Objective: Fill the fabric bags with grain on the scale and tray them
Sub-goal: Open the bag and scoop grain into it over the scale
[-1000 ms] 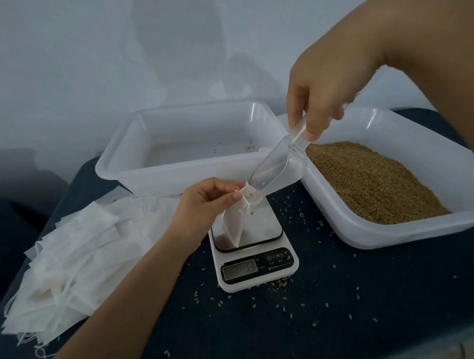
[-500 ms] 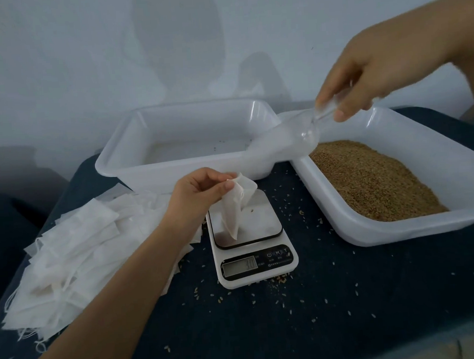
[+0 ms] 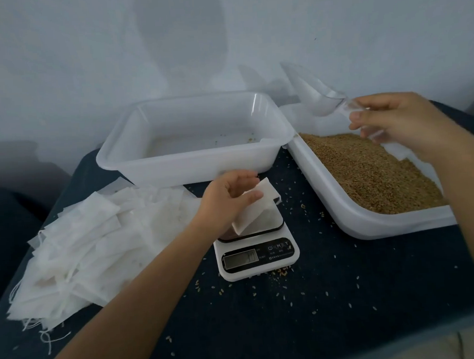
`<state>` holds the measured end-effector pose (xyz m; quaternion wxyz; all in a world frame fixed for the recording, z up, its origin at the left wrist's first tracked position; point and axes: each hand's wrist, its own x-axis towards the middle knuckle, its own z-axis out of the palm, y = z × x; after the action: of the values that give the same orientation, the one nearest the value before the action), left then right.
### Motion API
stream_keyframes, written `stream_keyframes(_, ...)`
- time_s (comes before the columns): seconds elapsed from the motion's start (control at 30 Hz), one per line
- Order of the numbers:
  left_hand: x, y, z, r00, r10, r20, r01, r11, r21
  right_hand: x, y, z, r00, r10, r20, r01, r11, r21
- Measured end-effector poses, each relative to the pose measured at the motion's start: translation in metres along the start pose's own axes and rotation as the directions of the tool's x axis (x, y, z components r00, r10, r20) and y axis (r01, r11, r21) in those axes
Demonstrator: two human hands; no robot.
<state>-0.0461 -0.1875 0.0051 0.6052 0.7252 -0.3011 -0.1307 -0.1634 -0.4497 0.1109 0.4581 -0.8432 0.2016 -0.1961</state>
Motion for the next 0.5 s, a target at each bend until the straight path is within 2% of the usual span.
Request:
stream_keyframes(0.1,-0.001,0.001,-0.007,0.999,0.003,-0.045,-0.003,1.000,-0.001,-0.002,0.012,0.004,0.998,0.057,-0.038,-0.053,0.993,0.102)
stream_keyframes(0.23,-0.004,0.002,-0.020,0.990,0.018,-0.137,-0.025,0.999,-0.045,-0.001,0.027,0.010,0.989,0.136,-0.059,-0.129,0.986,0.104)
stream_keyframes(0.4,-0.007,0.002,-0.029,0.980,0.039,-0.193,-0.046,0.998,-0.036,0.004,0.043,0.017,0.951,0.267,-0.156,-0.281,0.956,-0.079)
stream_keyframes(0.5,-0.008,0.003,-0.030,0.980,0.042,-0.197,-0.052,0.998,-0.044,0.004,0.047,0.022,0.943,0.299,-0.146,-0.325,0.922,-0.210)
